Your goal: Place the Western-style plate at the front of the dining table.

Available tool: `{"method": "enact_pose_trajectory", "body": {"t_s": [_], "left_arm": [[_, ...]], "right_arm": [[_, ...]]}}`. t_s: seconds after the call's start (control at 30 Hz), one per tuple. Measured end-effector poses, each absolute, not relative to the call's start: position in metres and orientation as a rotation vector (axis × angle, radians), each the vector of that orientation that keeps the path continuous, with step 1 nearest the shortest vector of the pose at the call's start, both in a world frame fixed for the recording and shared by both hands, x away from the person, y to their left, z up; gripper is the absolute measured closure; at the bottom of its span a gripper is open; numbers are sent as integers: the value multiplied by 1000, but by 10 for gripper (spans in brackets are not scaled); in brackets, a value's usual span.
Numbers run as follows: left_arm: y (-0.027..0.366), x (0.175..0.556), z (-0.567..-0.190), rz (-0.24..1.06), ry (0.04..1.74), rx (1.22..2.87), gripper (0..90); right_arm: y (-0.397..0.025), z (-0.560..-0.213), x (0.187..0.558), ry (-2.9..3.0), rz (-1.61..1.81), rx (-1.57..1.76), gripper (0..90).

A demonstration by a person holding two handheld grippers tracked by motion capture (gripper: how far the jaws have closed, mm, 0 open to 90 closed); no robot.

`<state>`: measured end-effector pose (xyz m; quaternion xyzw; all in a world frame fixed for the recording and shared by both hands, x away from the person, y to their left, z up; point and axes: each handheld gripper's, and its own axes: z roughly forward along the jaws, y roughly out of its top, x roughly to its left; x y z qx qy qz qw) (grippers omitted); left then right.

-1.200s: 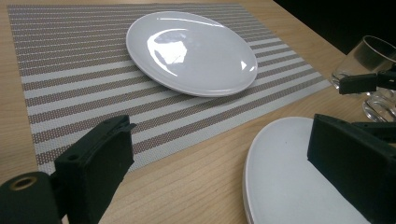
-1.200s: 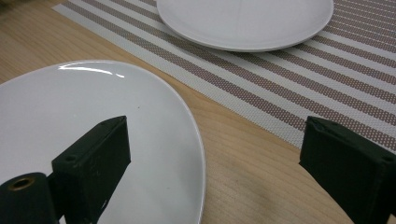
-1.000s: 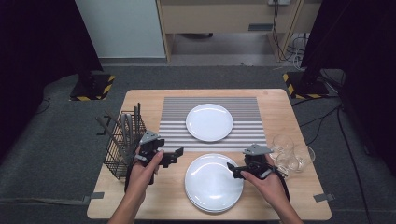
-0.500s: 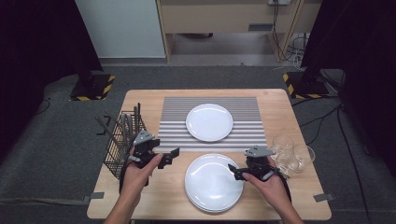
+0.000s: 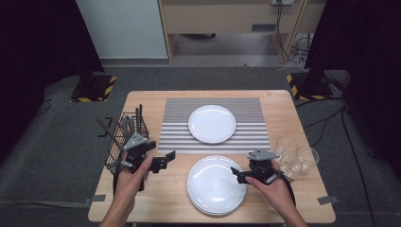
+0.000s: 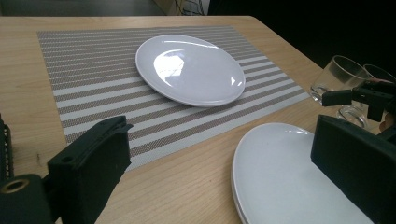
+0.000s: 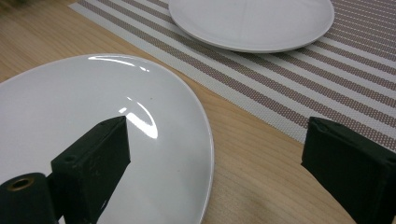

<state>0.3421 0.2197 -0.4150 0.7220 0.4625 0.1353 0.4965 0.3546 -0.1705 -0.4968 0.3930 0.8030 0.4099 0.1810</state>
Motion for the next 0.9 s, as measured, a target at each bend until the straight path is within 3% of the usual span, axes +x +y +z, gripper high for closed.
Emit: {"method": "enact_pose_trajectory", "body": {"t_s": [0.9], "left_arm": [[251, 323, -391, 395, 1150, 1717, 56]], "right_arm": [[-170, -497, 353, 2279, 1156, 1110, 74]]}}
